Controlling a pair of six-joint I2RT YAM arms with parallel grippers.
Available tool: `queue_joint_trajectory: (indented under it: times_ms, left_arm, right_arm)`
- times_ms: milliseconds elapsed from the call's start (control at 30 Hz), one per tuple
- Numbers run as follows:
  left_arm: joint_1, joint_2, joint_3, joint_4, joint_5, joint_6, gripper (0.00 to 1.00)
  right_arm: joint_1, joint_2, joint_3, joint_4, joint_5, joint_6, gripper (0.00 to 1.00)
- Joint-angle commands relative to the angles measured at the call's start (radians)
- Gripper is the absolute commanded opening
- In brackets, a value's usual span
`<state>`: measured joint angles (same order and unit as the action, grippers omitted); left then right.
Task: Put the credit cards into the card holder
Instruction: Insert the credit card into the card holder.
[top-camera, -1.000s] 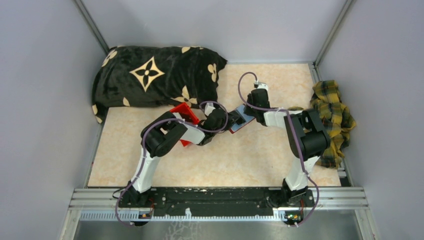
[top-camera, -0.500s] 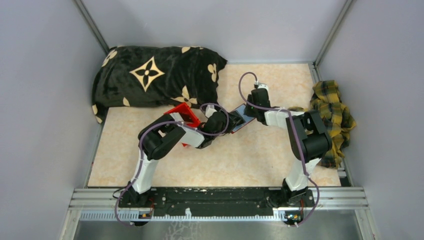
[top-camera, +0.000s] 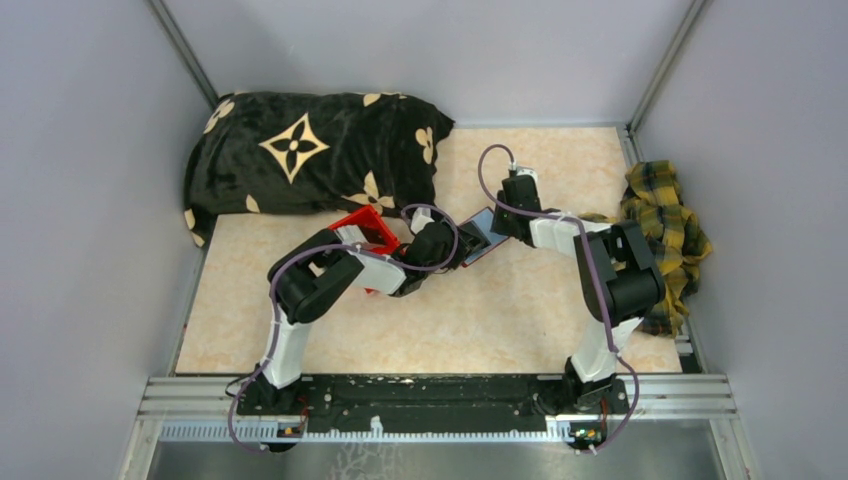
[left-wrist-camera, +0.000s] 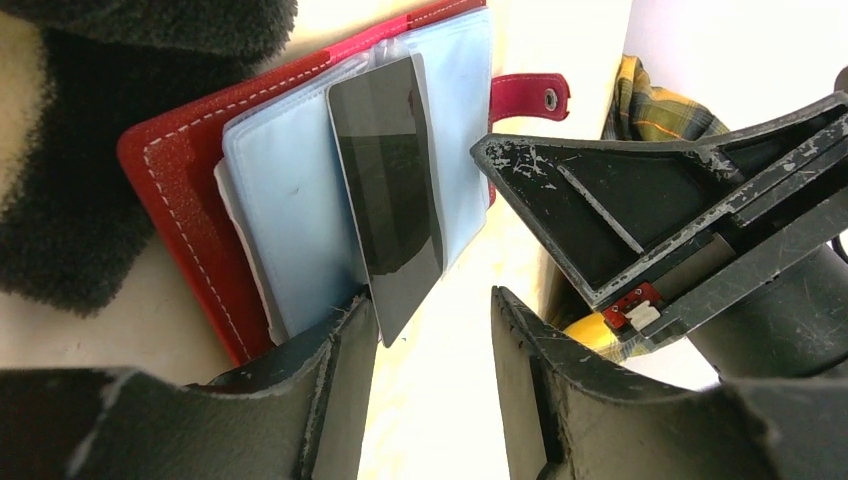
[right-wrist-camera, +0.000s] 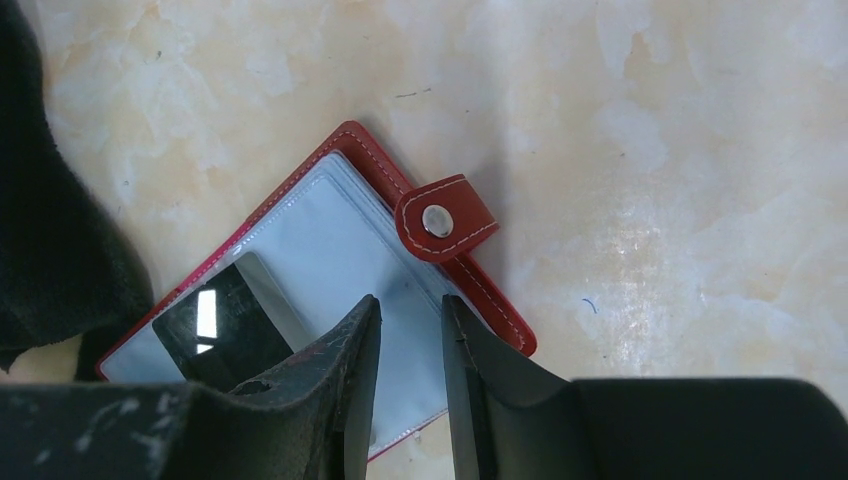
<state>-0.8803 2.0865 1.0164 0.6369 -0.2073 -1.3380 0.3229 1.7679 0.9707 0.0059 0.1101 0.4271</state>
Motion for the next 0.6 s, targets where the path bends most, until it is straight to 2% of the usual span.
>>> queue_joint_trajectory:
  times_ms: [0, 567]
  left_arm:
    - [-0.009, 0.009, -0.06, -0.207, 0.017, 0.064, 0.54]
    - [-0.008, -0.023, -0.077, -0.253, -0.032, 0.11, 0.53]
  right_arm:
    - [-0.015, -0.036, 0.041, -0.03, 0.023, -0.019, 0.3]
    - [-0.018, -0.013, 0.105, -0.043, 0.034, -0.026, 0.3]
